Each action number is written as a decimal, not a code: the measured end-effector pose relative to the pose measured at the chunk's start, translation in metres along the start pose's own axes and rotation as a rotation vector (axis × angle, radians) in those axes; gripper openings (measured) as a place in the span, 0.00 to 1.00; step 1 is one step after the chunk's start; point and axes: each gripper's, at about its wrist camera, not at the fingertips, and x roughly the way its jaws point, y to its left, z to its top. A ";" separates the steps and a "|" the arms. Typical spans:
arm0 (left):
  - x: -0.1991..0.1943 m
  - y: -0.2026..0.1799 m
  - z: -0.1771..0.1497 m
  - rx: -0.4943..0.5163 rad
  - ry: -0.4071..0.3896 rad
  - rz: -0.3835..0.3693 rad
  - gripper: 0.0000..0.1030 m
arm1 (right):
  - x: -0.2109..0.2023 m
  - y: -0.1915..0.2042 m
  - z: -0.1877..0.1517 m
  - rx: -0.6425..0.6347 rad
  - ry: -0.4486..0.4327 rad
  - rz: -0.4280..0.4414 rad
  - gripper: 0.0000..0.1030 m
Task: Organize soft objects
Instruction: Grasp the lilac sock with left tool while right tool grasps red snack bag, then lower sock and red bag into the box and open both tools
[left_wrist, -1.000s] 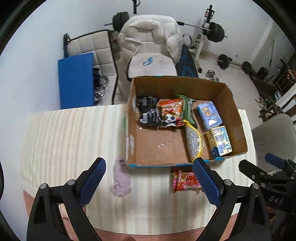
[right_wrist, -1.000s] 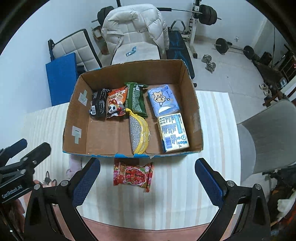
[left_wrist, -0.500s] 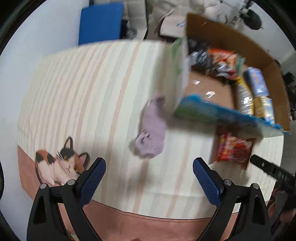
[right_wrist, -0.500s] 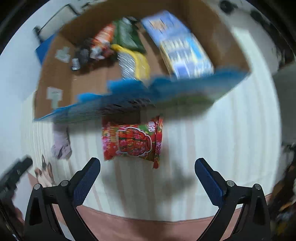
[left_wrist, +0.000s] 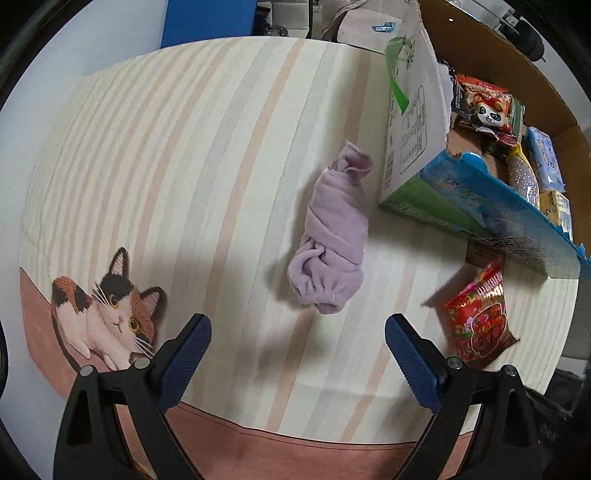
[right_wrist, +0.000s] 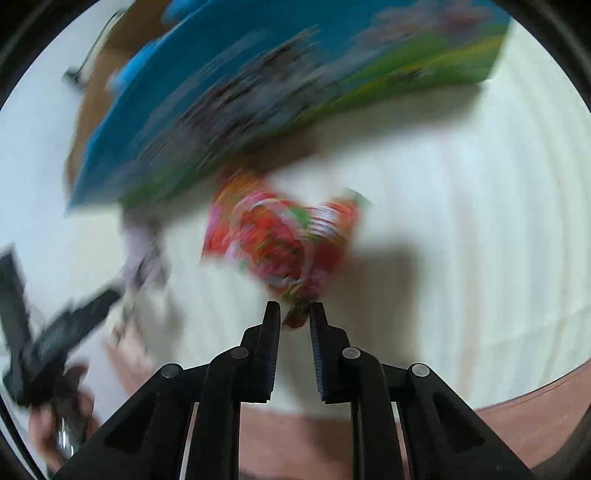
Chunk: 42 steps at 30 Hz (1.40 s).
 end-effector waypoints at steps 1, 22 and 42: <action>0.000 0.000 0.001 0.007 -0.002 0.006 0.94 | -0.004 0.006 -0.001 -0.035 -0.016 -0.040 0.48; 0.068 -0.008 0.063 0.130 0.101 -0.034 0.38 | 0.054 0.042 0.023 -0.316 0.078 -0.443 0.51; 0.071 -0.056 -0.082 0.254 0.146 -0.019 0.38 | 0.019 -0.081 -0.063 -0.134 0.146 -0.413 0.51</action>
